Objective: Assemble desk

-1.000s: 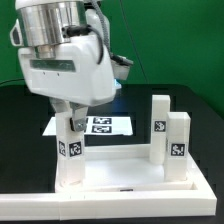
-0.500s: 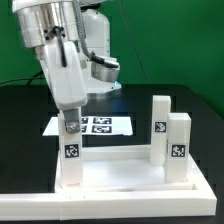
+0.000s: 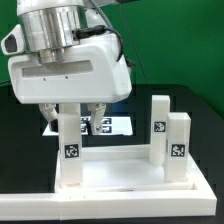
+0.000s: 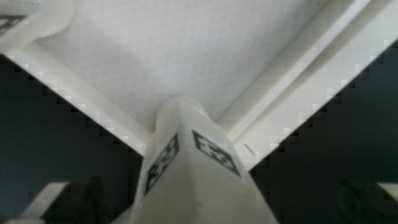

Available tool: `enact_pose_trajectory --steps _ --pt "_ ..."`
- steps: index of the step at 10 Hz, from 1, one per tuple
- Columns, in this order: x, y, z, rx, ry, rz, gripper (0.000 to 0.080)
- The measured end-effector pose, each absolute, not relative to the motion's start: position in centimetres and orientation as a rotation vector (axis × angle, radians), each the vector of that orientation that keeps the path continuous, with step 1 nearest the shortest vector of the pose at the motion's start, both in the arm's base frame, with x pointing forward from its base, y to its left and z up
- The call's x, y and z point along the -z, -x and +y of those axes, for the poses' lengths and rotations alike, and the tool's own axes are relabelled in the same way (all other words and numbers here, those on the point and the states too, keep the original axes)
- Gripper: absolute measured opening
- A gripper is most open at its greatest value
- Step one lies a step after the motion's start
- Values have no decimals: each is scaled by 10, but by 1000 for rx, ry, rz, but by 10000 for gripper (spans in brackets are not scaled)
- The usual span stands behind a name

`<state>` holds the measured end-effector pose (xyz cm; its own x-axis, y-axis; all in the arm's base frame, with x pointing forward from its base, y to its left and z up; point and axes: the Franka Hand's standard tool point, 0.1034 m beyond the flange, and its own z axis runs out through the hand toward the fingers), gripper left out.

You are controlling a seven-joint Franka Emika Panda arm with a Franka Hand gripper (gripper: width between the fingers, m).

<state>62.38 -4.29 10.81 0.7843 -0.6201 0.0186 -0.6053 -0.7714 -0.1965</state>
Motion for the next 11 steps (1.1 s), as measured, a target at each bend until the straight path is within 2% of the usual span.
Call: enact_pose_trajectory --steps 2,4,6,7,8,9,10,11 --pt "-108 -623 -45 146 2897 675 647" --pt "-108 -624 -53 182 3049 79 649" --pt "-108 -625 -51 190 3055 67 649" --pt "-108 -625 -52 190 3055 67 535" --pt "-108 -625 -51 188 3051 119 535" --pt "-108 -625 -51 183 3040 229 352" --pt "-108 -625 -52 179 3027 335 287" --pt "-108 -625 -52 175 3016 403 287"
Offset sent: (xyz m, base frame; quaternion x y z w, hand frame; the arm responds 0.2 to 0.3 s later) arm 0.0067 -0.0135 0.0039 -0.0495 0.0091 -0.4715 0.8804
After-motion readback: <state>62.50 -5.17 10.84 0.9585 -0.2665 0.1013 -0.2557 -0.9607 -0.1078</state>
